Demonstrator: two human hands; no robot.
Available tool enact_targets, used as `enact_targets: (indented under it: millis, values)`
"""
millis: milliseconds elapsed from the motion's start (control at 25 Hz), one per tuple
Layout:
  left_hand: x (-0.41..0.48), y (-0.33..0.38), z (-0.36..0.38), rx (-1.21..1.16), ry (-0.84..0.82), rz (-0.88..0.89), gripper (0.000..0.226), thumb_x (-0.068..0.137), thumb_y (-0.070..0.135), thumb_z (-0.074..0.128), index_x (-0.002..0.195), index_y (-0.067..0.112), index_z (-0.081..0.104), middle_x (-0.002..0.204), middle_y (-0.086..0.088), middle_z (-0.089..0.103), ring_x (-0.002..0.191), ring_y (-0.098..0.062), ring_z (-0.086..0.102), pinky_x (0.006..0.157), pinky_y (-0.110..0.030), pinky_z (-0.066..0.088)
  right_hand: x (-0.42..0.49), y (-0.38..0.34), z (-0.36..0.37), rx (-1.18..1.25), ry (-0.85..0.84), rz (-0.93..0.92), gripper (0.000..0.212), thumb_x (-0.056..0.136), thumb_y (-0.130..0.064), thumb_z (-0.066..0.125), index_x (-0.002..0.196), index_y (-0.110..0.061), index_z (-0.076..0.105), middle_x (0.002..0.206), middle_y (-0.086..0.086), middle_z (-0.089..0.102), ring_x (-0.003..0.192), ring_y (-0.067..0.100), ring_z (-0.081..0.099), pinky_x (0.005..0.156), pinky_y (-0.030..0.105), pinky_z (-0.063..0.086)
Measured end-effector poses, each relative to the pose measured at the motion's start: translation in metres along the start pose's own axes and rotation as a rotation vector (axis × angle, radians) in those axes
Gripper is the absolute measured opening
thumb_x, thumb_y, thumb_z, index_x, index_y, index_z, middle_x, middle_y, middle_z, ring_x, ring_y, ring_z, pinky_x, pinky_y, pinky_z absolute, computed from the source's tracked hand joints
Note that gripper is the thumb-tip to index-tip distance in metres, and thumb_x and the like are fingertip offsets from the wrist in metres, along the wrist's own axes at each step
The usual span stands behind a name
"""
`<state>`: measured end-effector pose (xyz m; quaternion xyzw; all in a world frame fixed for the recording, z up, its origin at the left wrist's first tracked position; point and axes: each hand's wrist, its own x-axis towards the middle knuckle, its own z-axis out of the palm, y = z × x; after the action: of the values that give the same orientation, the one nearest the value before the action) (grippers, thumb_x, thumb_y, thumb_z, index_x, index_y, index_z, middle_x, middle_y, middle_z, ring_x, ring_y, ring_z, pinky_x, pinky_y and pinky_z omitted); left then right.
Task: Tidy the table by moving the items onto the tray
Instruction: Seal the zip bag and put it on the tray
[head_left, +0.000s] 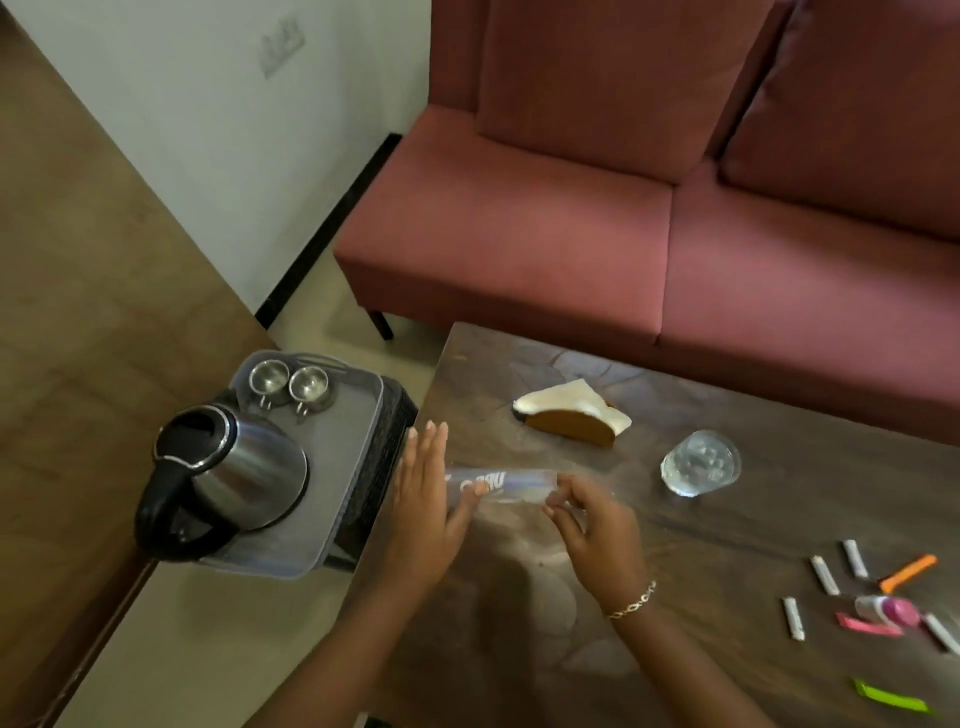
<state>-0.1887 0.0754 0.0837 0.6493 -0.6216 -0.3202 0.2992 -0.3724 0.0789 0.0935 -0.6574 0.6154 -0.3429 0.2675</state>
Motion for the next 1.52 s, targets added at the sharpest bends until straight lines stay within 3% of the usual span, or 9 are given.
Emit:
enact_targets:
  millis: [200, 280, 440, 600, 680, 800, 1000, 1240, 1520]
  values:
    - [0.041, 0.092, -0.051, -0.208, -0.011, 0.058, 0.04, 0.093, 0.036, 0.05, 0.124, 0.012, 0.054, 0.123, -0.01, 0.06, 0.12, -0.017, 0.049, 0.098, -0.02, 0.038, 0.02, -0.042, -0.072, 0.063, -0.011, -0.398, 0.005, 0.076, -0.016, 0.062, 0.081, -0.013, 0.061, 0.112, -0.008, 0.063, 0.104, 0.003, 0.059, 0.082, 0.017, 0.049]
    - [0.056, 0.113, -0.062, -0.386, -0.184, -0.037, 0.031, 0.094, 0.033, 0.047, 0.113, 0.012, 0.059, 0.11, -0.003, 0.064, 0.109, -0.016, 0.057, 0.091, -0.01, 0.041, 0.025, -0.057, -0.095, 0.083, -0.024, -0.562, 0.007, 0.08, -0.014, 0.058, 0.074, -0.017, 0.055, 0.119, -0.007, 0.06, 0.117, 0.007, 0.053, 0.09, 0.018, 0.047]
    - [0.074, 0.138, -0.074, -0.558, -0.421, -0.181, 0.059, 0.08, 0.057, 0.046, 0.108, 0.008, 0.064, 0.102, -0.01, 0.068, 0.099, -0.022, 0.062, 0.094, -0.033, 0.046, 0.031, -0.077, -0.131, 0.079, -0.034, -0.742, 0.018, 0.082, -0.004, 0.056, 0.072, -0.018, 0.051, 0.123, -0.003, 0.06, 0.124, 0.014, 0.049, 0.092, 0.025, 0.047]
    - [0.067, 0.162, -0.077, -0.605, -0.554, -0.085, 0.031, 0.091, 0.028, 0.052, 0.099, 0.003, 0.067, 0.083, -0.009, 0.067, 0.074, -0.017, 0.063, 0.07, -0.024, 0.052, 0.03, -0.071, -0.155, 0.037, -0.013, -0.789, 0.016, 0.083, -0.009, 0.053, 0.071, -0.018, 0.05, 0.129, -0.012, 0.056, 0.124, 0.011, 0.049, 0.089, 0.021, 0.046]
    - [0.062, 0.175, -0.077, -0.708, -0.479, -0.037, 0.011, 0.086, 0.008, 0.058, 0.084, 0.003, 0.068, 0.069, -0.005, 0.066, 0.062, -0.013, 0.061, 0.062, -0.022, 0.052, 0.029, -0.064, -0.163, 0.045, 0.007, -0.732, 0.016, 0.082, -0.01, 0.055, 0.072, -0.022, 0.05, 0.129, -0.018, 0.053, 0.122, 0.009, 0.05, 0.086, 0.018, 0.046]
    - [0.054, 0.196, -0.08, -0.725, -0.279, 0.172, 0.019, 0.083, -0.005, 0.057, 0.071, 0.006, 0.066, 0.057, 0.0, 0.064, 0.054, -0.009, 0.057, 0.063, -0.018, 0.05, 0.027, -0.052, -0.176, 0.164, -0.012, -0.563, 0.015, 0.077, -0.012, 0.063, 0.078, -0.025, 0.057, 0.126, -0.023, 0.055, 0.115, 0.005, 0.055, 0.089, 0.015, 0.046]
    - [0.044, 0.236, -0.082, -0.488, -0.086, 0.464, 0.013, 0.076, 0.008, 0.068, 0.07, 0.019, 0.067, 0.058, 0.009, 0.062, 0.06, -0.01, 0.054, 0.063, -0.024, 0.044, 0.042, -0.077, -0.193, 0.456, -0.007, -0.383, 0.042, 0.079, -0.029, 0.059, 0.116, -0.01, 0.058, 0.12, 0.0, 0.063, 0.113, 0.009, 0.057, 0.096, 0.025, 0.046]
    - [0.044, 0.266, -0.082, -0.254, 0.053, 0.61, 0.005, 0.073, 0.021, 0.063, 0.071, 0.025, 0.066, 0.062, 0.012, 0.063, 0.063, -0.006, 0.057, 0.065, -0.03, 0.048, 0.074, -0.133, -0.201, 0.676, 0.202, -0.378, 0.008, 0.082, 0.001, 0.061, 0.089, -0.002, 0.064, 0.085, 0.007, 0.067, 0.077, 0.006, 0.063, 0.072, 0.016, 0.051]
    - [0.041, 0.287, -0.078, -0.206, 0.17, 0.706, 0.021, 0.072, 0.026, 0.068, 0.081, 0.007, 0.067, 0.074, 0.005, 0.065, 0.075, -0.013, 0.061, 0.07, -0.023, 0.049, 0.086, -0.142, -0.2, 0.699, 0.327, -0.381, 0.022, 0.082, 0.004, 0.059, 0.072, -0.015, 0.06, 0.08, 0.001, 0.065, 0.077, 0.008, 0.062, 0.073, 0.019, 0.05]
